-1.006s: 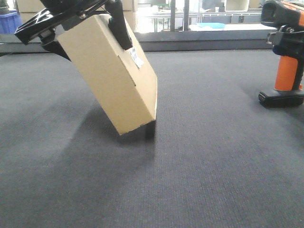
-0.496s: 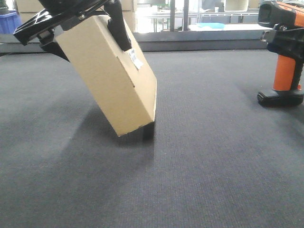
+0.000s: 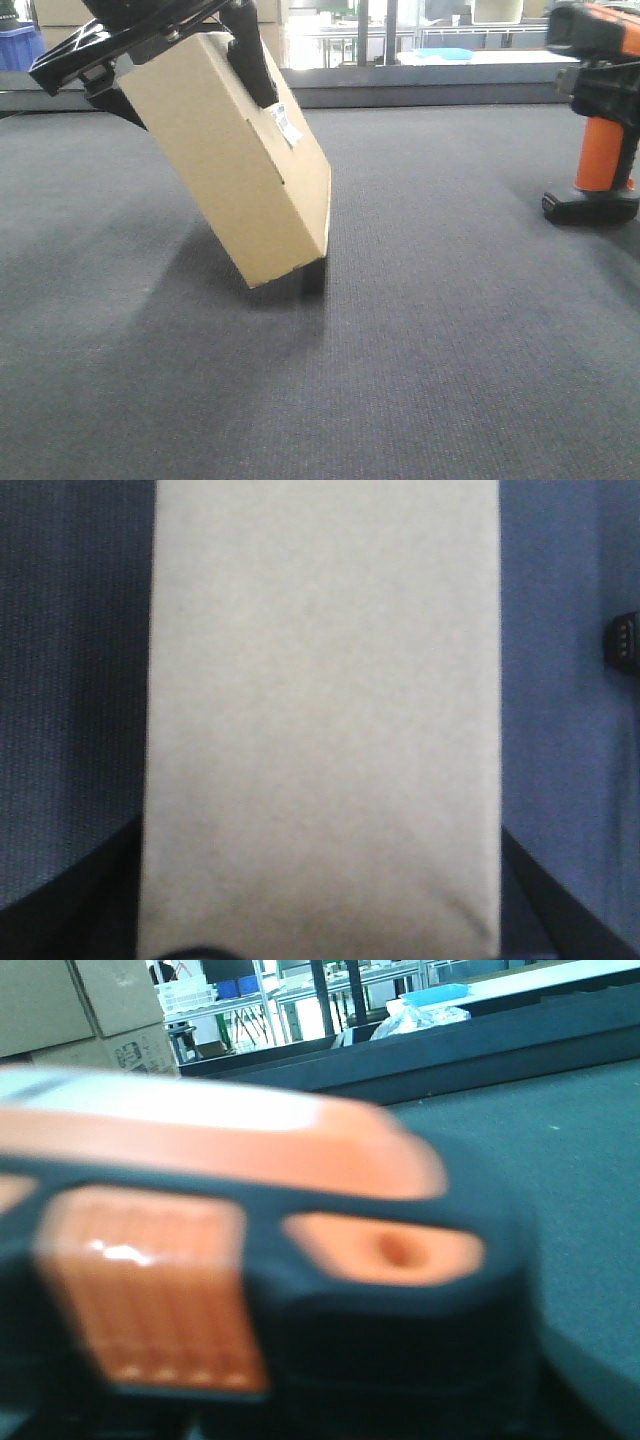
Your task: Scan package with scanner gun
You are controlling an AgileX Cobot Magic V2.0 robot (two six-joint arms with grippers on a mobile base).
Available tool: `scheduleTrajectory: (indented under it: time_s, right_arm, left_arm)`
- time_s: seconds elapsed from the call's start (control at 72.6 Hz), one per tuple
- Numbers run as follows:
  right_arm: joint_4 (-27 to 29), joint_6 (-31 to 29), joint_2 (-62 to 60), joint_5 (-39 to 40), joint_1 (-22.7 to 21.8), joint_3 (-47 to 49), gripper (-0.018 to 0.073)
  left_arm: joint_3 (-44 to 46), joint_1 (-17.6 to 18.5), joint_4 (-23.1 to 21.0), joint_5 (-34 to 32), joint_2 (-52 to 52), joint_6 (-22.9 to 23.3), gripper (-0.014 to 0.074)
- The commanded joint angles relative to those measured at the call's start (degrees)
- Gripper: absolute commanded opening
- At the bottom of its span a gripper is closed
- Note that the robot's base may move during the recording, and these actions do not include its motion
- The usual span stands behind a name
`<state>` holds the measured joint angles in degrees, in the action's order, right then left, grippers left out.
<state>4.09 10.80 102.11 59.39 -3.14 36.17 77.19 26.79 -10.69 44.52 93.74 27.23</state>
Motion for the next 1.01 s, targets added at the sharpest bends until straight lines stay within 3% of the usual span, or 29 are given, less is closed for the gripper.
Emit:
scheduleTrajectory:
  time_s: [0.0, 0.11, 0.138, 0.303, 0.51, 0.758, 0.992]
  right_arm:
    - [0.3, -0.2, 0.0, 0.5, -0.4, 0.2, 0.0097]
    - [-0.5, -0.2, -0.2, 0.5, -0.4, 0.2, -0.0146]
    - [-0.8, -0.3, -0.4, 0.5, -0.4, 0.2, -0.0172]
    - [-2.5, -2.6, -3.1, 0.1, -0.4, 0.2, -0.0167]
    - [-2.7, -18.5, -10.5, -12.5, -0.3, 0.2, -0.0167]
    - [-2.6, -32.4, -17.3, -17.3, -0.3, 0.2, -0.0167]
    - [-2.4, -33.9, -18.1, -18.8, -0.3, 0.2, -0.0167]
  left_arm:
    - [0.1, 0.4, -0.2, -0.6, -0.5, -0.1, -0.0111]
    - [0.1, 0.4, -0.8, -0.6, -0.5, -0.1, -0.0111]
    - [0.1, 0.4, -1.1, -0.6, -0.5, -0.1, -0.0111]
    - [0.1, 0.4, -2.8, -1.0, -0.5, -0.1, -0.0111]
    - [0.1, 0.4, -3.6, -4.0, -0.5, -0.1, -0.0111]
    - [0.1, 0.4, -3.6, -6.8, -0.5, 0.0, -0.0111]
    - [0.1, 0.4, -3.6, -6.0, -0.5, 0.0, -0.0111]
